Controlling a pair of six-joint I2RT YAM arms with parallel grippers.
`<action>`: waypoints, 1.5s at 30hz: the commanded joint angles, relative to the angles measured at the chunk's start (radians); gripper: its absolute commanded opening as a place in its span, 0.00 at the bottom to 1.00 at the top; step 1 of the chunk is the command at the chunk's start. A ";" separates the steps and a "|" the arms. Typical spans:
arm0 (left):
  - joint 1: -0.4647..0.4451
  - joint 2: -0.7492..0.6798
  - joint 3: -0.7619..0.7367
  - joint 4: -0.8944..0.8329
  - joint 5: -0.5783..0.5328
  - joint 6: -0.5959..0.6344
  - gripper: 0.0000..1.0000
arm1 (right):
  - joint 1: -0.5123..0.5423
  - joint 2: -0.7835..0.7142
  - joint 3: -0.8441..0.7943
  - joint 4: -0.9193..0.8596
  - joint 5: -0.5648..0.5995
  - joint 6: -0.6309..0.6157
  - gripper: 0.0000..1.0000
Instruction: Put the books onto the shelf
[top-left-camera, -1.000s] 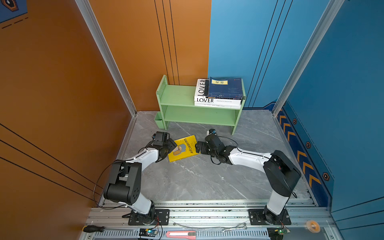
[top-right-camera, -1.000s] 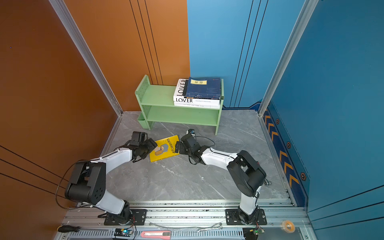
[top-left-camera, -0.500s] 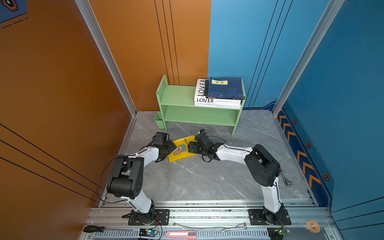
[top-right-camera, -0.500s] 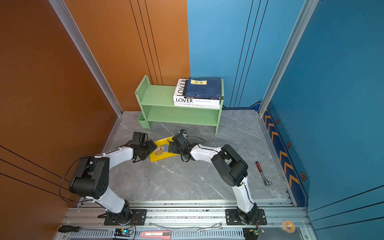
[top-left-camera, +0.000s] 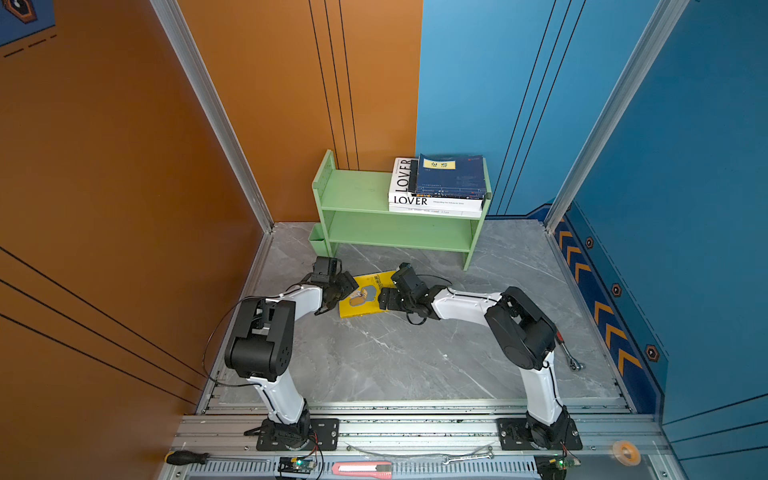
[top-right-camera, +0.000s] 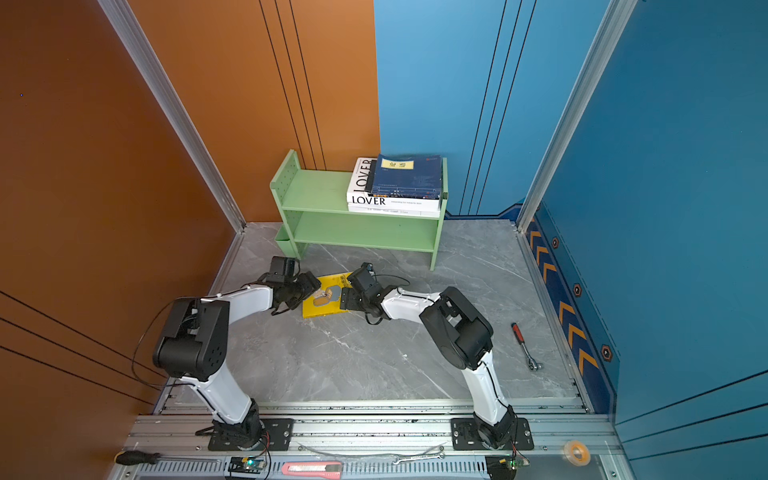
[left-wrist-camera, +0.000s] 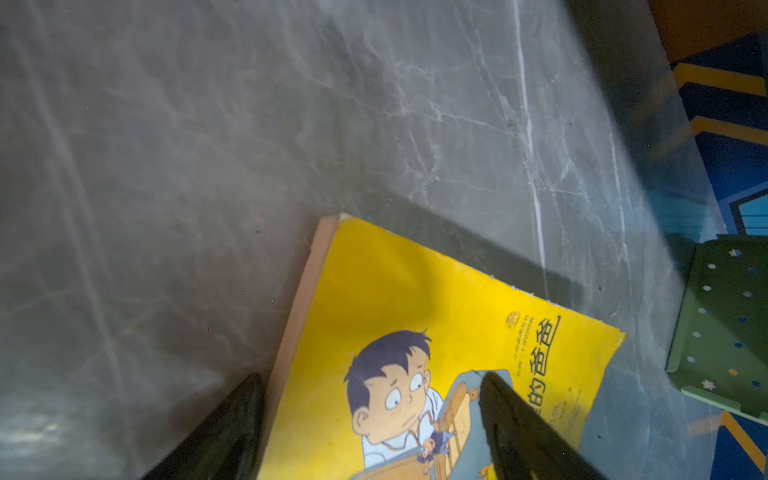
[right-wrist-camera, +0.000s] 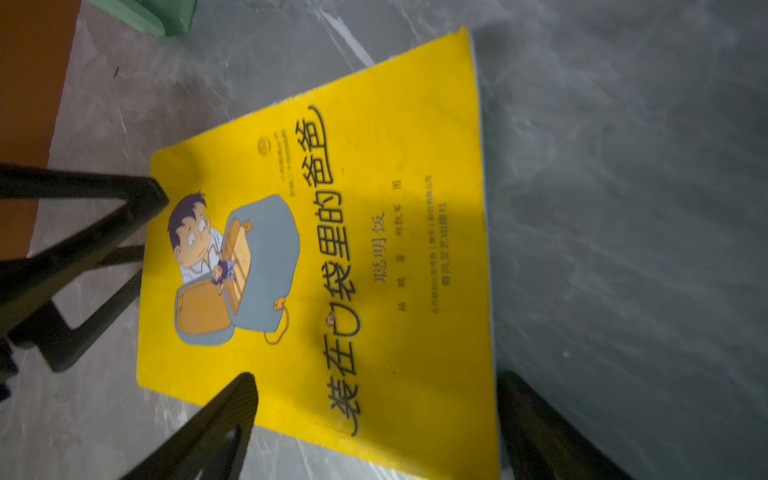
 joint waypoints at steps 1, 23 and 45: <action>-0.093 0.031 0.031 0.021 0.136 0.017 0.82 | -0.008 -0.117 -0.098 -0.021 -0.119 0.004 0.91; -0.240 -0.121 0.004 0.001 -0.170 -0.125 0.84 | -0.027 -0.722 -0.259 -0.614 -0.226 -0.336 0.96; -0.688 -0.351 -0.326 0.127 -0.497 -0.819 0.82 | -0.261 -0.187 -0.002 -0.264 -0.249 -0.362 0.85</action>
